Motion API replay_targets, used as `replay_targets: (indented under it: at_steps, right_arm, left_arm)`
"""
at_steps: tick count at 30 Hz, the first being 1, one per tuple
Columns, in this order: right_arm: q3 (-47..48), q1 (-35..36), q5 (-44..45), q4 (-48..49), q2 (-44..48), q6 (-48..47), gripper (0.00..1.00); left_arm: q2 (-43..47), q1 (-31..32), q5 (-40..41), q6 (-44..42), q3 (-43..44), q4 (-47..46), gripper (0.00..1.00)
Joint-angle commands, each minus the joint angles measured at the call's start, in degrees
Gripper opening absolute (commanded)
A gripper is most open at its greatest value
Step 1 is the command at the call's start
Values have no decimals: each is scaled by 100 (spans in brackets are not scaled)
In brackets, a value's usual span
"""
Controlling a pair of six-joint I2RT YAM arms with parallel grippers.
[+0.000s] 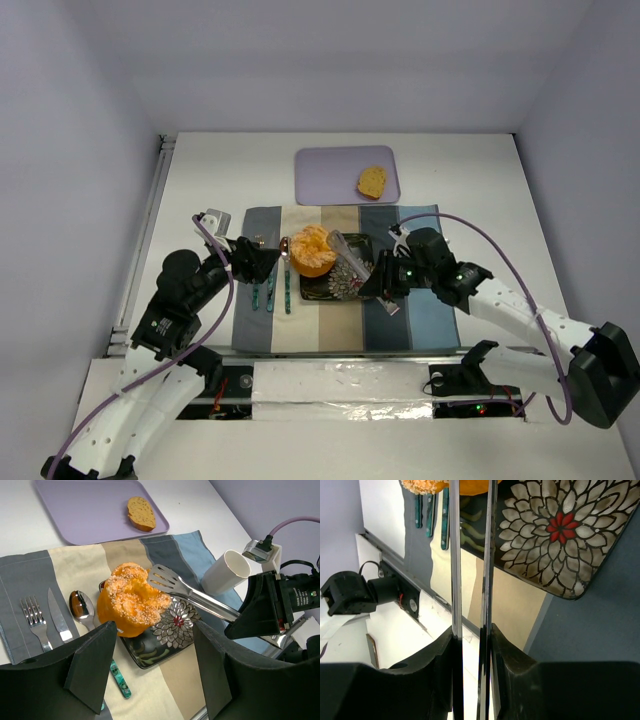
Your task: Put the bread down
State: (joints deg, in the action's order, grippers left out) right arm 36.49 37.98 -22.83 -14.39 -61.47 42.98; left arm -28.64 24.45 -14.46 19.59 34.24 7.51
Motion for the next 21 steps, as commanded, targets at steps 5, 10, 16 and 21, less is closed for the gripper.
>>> replay_targets:
  at_steps: [5,10,16,21]
  right_arm:
    - [-89,43,173,631,127,17,22]
    - [-55,43,288,517,276,9,51]
    - [332,43,620,140,355,-158,52]
    - [718,43,1218,-160,259,-290,50]
  left_arm:
    - [-10,43,13,-8,4,-250,59]
    - [-36,43,-13,-8,4,-250,59]
    - [-1,43,-22,-8,-5,-250,59]
    - [43,43,-31,-17,4,-258,59]
